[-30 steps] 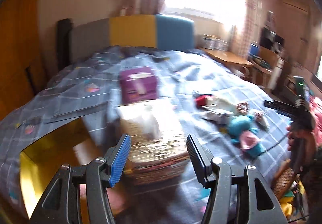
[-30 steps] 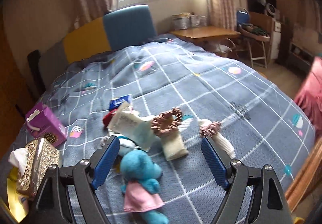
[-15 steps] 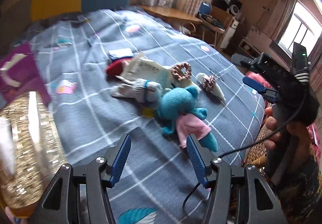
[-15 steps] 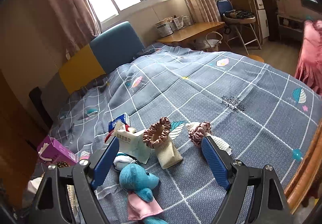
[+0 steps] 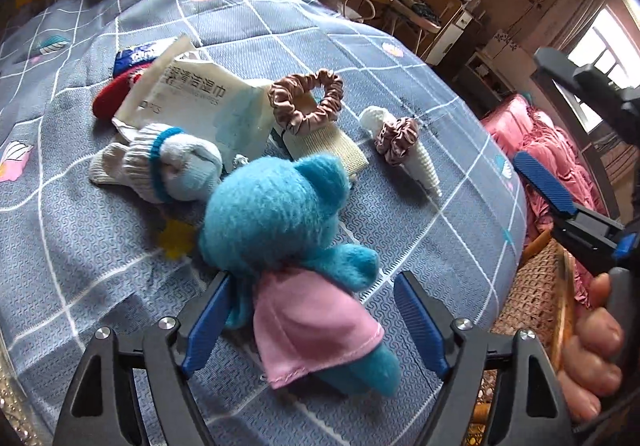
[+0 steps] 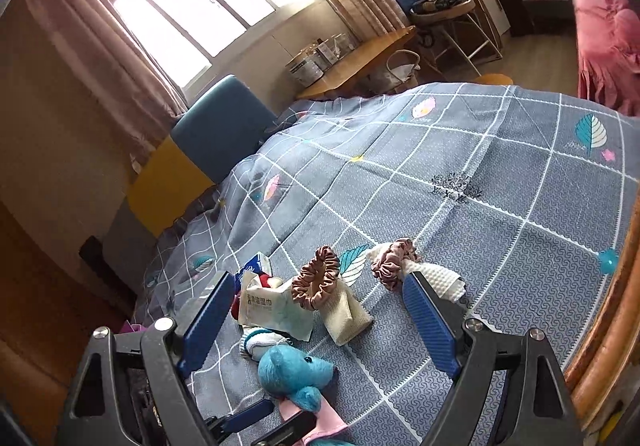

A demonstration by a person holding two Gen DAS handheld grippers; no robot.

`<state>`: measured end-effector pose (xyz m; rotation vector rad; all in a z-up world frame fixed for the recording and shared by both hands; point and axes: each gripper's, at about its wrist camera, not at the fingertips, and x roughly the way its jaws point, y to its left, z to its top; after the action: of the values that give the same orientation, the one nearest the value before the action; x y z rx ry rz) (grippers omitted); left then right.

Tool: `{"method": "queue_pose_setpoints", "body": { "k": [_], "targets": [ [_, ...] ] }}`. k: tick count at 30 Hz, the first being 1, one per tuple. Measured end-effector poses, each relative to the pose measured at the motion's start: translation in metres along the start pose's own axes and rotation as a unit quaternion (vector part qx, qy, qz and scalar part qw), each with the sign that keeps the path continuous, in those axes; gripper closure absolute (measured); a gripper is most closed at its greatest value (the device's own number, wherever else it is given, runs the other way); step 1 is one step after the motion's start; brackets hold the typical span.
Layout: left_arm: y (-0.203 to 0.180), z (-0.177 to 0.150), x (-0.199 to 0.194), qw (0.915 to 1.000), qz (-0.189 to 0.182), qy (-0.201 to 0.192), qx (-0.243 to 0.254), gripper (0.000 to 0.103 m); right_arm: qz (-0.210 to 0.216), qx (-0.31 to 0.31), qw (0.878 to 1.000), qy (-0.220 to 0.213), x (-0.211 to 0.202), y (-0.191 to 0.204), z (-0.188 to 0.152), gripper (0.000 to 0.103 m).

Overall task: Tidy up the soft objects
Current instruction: 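Move the left gripper to the teal teddy bear and grasp it, then carry the teddy bear to the tray with the left gripper while the right grasps a scrunchie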

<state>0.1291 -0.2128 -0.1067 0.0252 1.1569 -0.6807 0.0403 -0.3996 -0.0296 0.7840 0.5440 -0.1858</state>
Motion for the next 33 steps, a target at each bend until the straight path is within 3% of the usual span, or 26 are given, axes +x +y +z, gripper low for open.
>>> {"method": "queue_pose_setpoints", "body": {
  "k": [2, 3, 4, 8, 13, 20, 28, 33],
  "targets": [
    [0.002, -0.001, 0.006, 1.0000, 0.005, 0.001, -0.004, 0.028, 0.001, 0.001, 1.000, 0.005, 0.001, 0.000, 0.000, 0.016],
    [0.004, -0.002, 0.009, 1.0000, 0.004, 0.004, -0.008, 0.038, 0.000, -0.001, 1.000, 0.005, 0.002, 0.000, 0.000, 0.017],
    [0.007, -0.004, 0.011, 0.9999, 0.004, 0.011, -0.010, 0.054, 0.000, -0.003, 1.000, 0.006, 0.002, 0.000, 0.000, 0.017],
    [0.013, -0.013, 0.000, 0.9999, -0.014, -0.009, 0.001, 0.065, -0.010, -0.008, 1.000, 0.014, 0.005, 0.001, -0.001, 0.016],
    [0.021, -0.030, -0.036, 0.9984, -0.010, -0.046, 0.033, 0.065, -0.029, -0.007, 0.998, 0.063, 0.022, -0.002, 0.004, 0.018],
    [0.046, -0.070, -0.062, 0.9977, 0.000, -0.049, 0.047, 0.065, -0.067, -0.010, 0.993, 0.093, 0.046, -0.009, 0.045, 0.045],
    [0.059, -0.081, -0.054, 0.9990, 0.002, -0.041, 0.017, 0.065, -0.071, -0.054, 0.980, 0.180, 0.121, 0.023, 0.025, 0.047],
    [0.057, -0.084, -0.051, 0.9991, 0.011, -0.036, 0.020, 0.065, -0.109, -0.048, 0.976, 0.180, 0.162, 0.023, 0.019, 0.047]
  ]
}}
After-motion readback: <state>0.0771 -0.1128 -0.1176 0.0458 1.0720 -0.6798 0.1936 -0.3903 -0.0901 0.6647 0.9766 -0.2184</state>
